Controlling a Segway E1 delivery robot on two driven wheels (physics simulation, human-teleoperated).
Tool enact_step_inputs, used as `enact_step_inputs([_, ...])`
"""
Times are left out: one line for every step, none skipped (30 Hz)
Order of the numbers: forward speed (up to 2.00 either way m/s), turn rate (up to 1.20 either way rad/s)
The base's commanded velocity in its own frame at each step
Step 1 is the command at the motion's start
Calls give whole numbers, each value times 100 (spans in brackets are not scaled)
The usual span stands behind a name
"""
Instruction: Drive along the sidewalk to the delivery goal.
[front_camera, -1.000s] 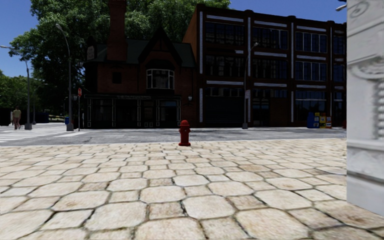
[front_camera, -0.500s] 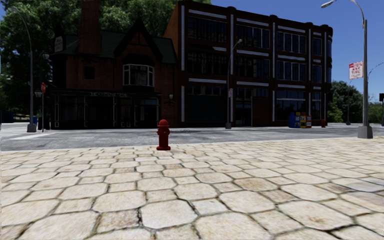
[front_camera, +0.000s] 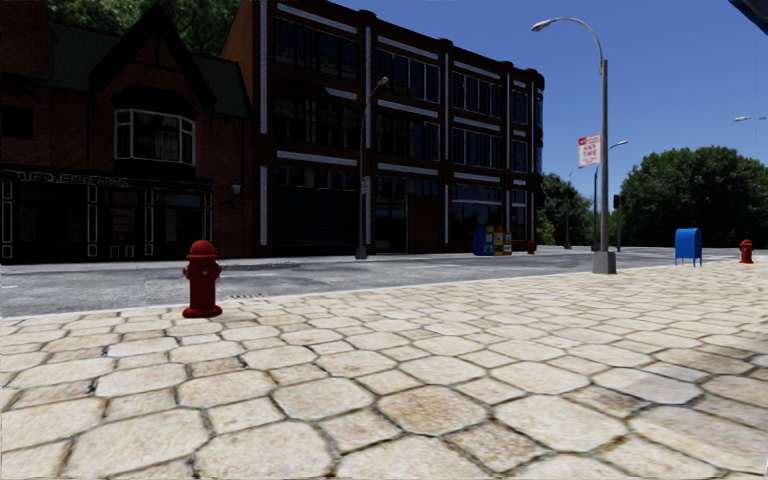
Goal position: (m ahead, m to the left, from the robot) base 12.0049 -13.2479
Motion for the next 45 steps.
enact_step_inputs([134, -60])
enact_step_inputs([134, -60])
enact_step_inputs([134, -60])
enact_step_inputs([134, -60])
enact_step_inputs([134, -60])
enact_step_inputs([134, -60])
enact_step_inputs([134, -60])
enact_step_inputs([134, -60])
enact_step_inputs([134, -60])
enact_step_inputs([134, -60])
enact_step_inputs([137, -60])
enact_step_inputs([146, -60])
enact_step_inputs([151, -60])
enact_step_inputs([153, -60])
enact_step_inputs([153, -60])
enact_step_inputs([153, -60])
enact_step_inputs([153, -60])
enact_step_inputs([153, -60])
enact_step_inputs([153, -60])
enact_step_inputs([153, -60])
enact_step_inputs([153, -60])
enact_step_inputs([153, -60])
enact_step_inputs([153, -60])
enact_step_inputs([153, -60])
enact_step_inputs([153, -60])
enact_step_inputs([153, -60])
enact_step_inputs([153, -60])
enact_step_inputs([153, -60])
enact_step_inputs([154, -60])
enact_step_inputs([154, -60])
enact_step_inputs([154, -60])
enact_step_inputs([154, -60])
enact_step_inputs([154, -60])
enact_step_inputs([155, -60])
enact_step_inputs([155, -60])
enact_step_inputs([155, -60])
enact_step_inputs([155, -60])
enact_step_inputs([155, -60])
enact_step_inputs([156, -60])
enact_step_inputs([156, -60])
enact_step_inputs([156, -60])
enact_step_inputs([156, -59])
enact_step_inputs([156, -59])
enact_step_inputs([156, -59])
enact_step_inputs([156, -59])
